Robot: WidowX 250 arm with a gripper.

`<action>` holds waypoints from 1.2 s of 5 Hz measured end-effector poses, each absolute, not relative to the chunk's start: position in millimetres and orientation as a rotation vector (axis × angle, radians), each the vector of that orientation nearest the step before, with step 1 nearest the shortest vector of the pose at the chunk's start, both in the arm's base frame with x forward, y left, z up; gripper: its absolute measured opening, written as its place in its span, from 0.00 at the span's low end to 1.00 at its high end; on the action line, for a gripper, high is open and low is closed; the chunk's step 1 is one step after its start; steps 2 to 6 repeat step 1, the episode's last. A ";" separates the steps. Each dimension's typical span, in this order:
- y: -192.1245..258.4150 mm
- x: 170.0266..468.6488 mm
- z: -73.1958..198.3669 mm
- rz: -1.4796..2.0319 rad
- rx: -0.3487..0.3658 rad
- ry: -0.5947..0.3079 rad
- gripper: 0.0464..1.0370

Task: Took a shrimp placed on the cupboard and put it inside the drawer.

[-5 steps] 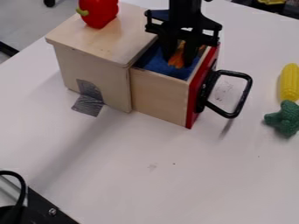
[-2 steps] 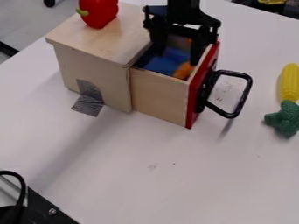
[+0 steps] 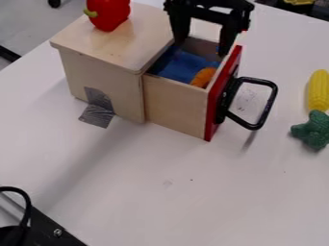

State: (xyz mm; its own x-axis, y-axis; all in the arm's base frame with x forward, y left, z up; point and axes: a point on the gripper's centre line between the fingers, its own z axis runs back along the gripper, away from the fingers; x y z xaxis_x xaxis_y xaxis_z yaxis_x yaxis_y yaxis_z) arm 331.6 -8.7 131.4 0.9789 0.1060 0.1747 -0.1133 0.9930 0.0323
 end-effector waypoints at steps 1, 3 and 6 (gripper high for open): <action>-13.9 333.0 135.8 0.080 0.018 -0.173 0.96; -13.9 333.0 135.8 0.080 0.018 -0.173 0.96; -13.9 333.0 135.8 0.080 0.018 -0.173 0.96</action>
